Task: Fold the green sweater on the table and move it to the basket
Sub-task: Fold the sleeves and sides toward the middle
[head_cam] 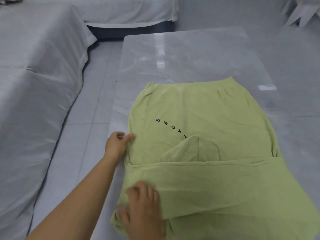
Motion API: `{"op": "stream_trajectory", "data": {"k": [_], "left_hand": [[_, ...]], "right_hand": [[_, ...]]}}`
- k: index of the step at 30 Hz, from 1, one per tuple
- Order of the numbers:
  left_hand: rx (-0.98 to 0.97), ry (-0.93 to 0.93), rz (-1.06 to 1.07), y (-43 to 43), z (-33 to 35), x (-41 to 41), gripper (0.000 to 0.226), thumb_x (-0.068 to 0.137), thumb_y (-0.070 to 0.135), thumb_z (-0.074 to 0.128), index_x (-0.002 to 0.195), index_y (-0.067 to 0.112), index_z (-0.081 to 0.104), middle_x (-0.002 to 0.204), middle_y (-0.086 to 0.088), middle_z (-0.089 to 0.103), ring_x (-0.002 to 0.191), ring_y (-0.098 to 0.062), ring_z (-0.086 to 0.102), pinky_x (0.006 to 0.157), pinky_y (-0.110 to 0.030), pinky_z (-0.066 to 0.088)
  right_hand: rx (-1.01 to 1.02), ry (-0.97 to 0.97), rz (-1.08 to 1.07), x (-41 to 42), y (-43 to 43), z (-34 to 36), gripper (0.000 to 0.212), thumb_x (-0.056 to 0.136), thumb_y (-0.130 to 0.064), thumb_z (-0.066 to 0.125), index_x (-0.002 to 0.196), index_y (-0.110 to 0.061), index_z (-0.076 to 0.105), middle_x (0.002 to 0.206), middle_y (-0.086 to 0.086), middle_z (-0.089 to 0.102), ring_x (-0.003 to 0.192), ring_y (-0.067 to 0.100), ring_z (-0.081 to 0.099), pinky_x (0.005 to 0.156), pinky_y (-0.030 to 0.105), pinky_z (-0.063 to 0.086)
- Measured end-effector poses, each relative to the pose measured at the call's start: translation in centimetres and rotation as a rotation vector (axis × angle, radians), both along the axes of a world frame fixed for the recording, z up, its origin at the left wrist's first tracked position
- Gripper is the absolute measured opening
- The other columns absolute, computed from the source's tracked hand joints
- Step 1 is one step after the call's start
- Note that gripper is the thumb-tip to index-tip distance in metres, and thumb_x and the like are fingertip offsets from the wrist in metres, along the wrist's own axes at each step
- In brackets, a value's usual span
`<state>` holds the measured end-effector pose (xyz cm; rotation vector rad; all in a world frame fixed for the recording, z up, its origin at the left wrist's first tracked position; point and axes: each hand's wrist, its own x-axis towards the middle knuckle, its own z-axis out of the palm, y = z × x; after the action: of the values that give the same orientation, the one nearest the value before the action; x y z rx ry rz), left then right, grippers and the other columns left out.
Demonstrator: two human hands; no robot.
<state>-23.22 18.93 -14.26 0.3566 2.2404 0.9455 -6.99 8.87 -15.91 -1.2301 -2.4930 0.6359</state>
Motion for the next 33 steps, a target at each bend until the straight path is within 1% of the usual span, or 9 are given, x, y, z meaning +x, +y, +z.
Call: {"op": "stream_trajectory", "data": {"k": [2,5,10,17,21,24,26,30,33], "left_hand": [[-0.007,-0.051,-0.032,1.3,0.0,-0.4,0.052,0.079,0.03,0.07,0.119,0.002,0.052,0.113,-0.015,0.059,0.094,-0.031,0.06,0.08,-0.038,0.05],[0.046,-0.134,-0.051,2.4,0.3,-0.3,0.038,0.081,0.019,0.069,0.113,0.003,0.056,0.1,-0.012,0.06,0.072,-0.019,0.055,0.066,-0.029,0.046],[0.142,-0.208,-0.007,2.6,0.8,-0.3,0.022,0.087,0.012,0.062,0.108,0.007,0.058,0.082,0.0,0.059,0.071,-0.014,0.057,0.06,-0.023,0.047],[0.173,-0.306,-0.019,-0.5,0.8,-0.3,0.017,0.089,0.016,0.059,0.102,0.005,0.061,0.092,-0.008,0.066,0.077,-0.016,0.063,0.068,-0.024,0.052],[0.184,-0.341,-0.029,-2.2,0.8,0.7,0.007,0.089,0.014,0.058,0.087,0.01,0.063,0.081,-0.003,0.067,0.059,-0.008,0.067,0.055,-0.019,0.055],[0.132,-0.306,-0.035,-2.5,0.8,1.1,0.011,0.087,0.016,0.061,0.082,0.007,0.061,0.077,-0.007,0.064,0.063,-0.018,0.06,0.06,-0.026,0.052],[0.137,-0.295,-0.029,-2.1,0.8,0.9,0.011,0.087,0.015,0.061,0.079,0.008,0.061,0.075,-0.006,0.063,0.061,-0.016,0.058,0.052,-0.021,0.052],[0.169,-0.324,0.007,-0.1,1.1,0.2,0.009,0.088,0.014,0.06,0.093,0.008,0.062,0.078,-0.005,0.063,0.066,-0.017,0.057,0.059,-0.024,0.05],[0.194,-0.354,0.069,1.7,1.2,-0.1,0.018,0.088,0.013,0.059,0.104,0.006,0.06,0.079,-0.007,0.062,0.068,-0.019,0.056,0.066,-0.029,0.048]], "right_hand": [[-0.039,-0.108,-0.114,-1.8,-0.3,-0.1,0.049,0.054,-0.071,0.042,0.068,-0.025,0.054,0.077,-0.003,0.052,0.067,0.018,0.047,0.065,0.035,0.025],[-0.045,-0.138,-0.188,-2.7,-0.9,-0.7,0.065,0.049,-0.082,0.041,0.069,-0.021,0.053,0.074,-0.002,0.053,0.065,0.021,0.047,0.066,0.039,0.027],[0.005,-0.028,-0.246,-2.8,-1.4,-1.7,0.063,0.059,-0.079,0.043,0.07,-0.018,0.053,0.078,-0.001,0.056,0.07,0.022,0.047,0.07,0.037,0.03],[0.003,0.029,-0.307,-1.6,1.2,-1.9,0.037,0.072,-0.058,0.047,0.075,-0.021,0.049,0.08,-0.002,0.052,0.075,0.018,0.047,0.067,0.032,0.031],[-0.03,-0.032,-0.321,-2.2,0.9,-1.6,0.045,0.067,-0.063,0.047,0.078,-0.02,0.052,0.084,0.0,0.055,0.077,0.02,0.044,0.068,0.033,0.03],[-0.071,-0.054,-0.367,-3.0,0.0,-1.4,0.061,0.056,-0.068,0.048,0.08,-0.013,0.058,0.091,0.006,0.062,0.083,0.025,0.043,0.071,0.036,0.03],[-0.061,-0.066,-0.347,-3.2,-0.7,-1.5,0.066,0.051,-0.068,0.051,0.081,-0.01,0.058,0.097,0.01,0.065,0.089,0.027,0.043,0.074,0.039,0.03],[-0.076,-0.102,-0.332,-2.8,-0.4,-1.8,0.047,0.043,-0.048,0.072,0.074,-0.016,0.058,0.098,0.005,0.065,0.087,0.024,0.043,0.072,0.037,0.028],[-0.124,-0.019,-0.352,-2.2,0.1,-1.4,0.023,0.048,-0.039,0.063,0.063,-0.024,0.054,0.093,-0.002,0.062,0.083,0.018,0.042,0.069,0.032,0.027]]}}
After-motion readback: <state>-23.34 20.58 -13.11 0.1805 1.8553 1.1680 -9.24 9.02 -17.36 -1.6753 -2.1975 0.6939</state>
